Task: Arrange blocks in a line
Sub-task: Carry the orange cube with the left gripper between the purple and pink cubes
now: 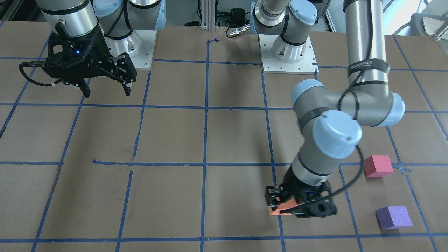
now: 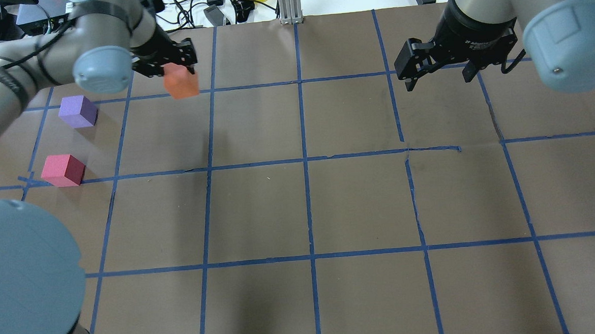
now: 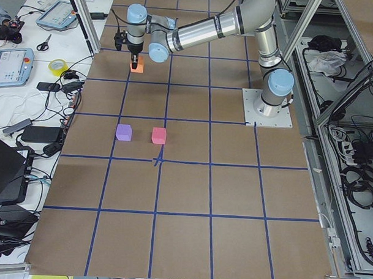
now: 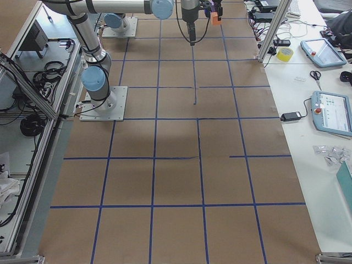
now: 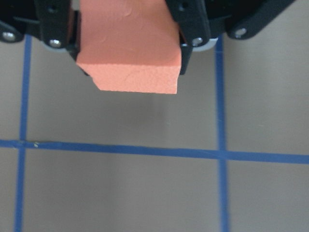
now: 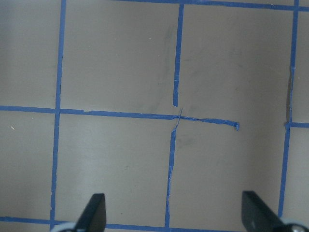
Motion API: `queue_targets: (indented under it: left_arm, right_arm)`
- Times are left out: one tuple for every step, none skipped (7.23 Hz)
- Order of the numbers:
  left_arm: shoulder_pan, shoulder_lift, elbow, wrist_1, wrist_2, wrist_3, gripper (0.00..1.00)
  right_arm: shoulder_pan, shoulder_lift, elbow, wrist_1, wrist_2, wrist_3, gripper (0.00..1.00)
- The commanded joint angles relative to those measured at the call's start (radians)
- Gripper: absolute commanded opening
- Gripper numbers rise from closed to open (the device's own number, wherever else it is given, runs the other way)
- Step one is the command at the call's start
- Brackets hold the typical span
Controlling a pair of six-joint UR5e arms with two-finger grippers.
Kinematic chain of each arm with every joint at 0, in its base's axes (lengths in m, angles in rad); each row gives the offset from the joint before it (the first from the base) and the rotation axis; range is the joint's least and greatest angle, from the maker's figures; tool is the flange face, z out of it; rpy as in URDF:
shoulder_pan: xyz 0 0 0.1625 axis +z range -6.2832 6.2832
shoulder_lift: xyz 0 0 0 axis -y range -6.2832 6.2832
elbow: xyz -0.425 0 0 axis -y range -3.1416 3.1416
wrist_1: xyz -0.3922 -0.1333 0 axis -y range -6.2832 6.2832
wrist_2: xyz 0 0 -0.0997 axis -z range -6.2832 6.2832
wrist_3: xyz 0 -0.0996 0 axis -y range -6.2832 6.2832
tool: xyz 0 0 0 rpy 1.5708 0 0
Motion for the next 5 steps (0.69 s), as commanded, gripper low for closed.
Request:
queue_targets:
  left_arm:
    - [0.208,0.028,-0.009,-0.028,-0.057,0.254,0.19]
    - [0.282,0.006,-0.015,-0.036,-0.054,0.363,0.19]
    - [0.340,-0.009,-0.016,-0.051,-0.051,0.402,0.19]
    - [0.351,-0.026,-0.014,-0.048,-0.044,0.472,0.19]
    - [0.359,-0.055,-0.012,-0.043,-0.017,0.540,0.18]
  right_arm:
    - [0.000,0.000,0.000,0.002,0.000,0.000,1.00]
    - [0.000,0.000,0.000,0.002,0.000,0.000,1.00]
    - [0.000,0.000,0.000,0.003,0.000,0.000,1.00]
    - [0.000,-0.001,0.000,0.003,0.000,-0.002,1.00]
    - [0.002,-0.001,0.000,0.003,0.000,-0.002,1.00]
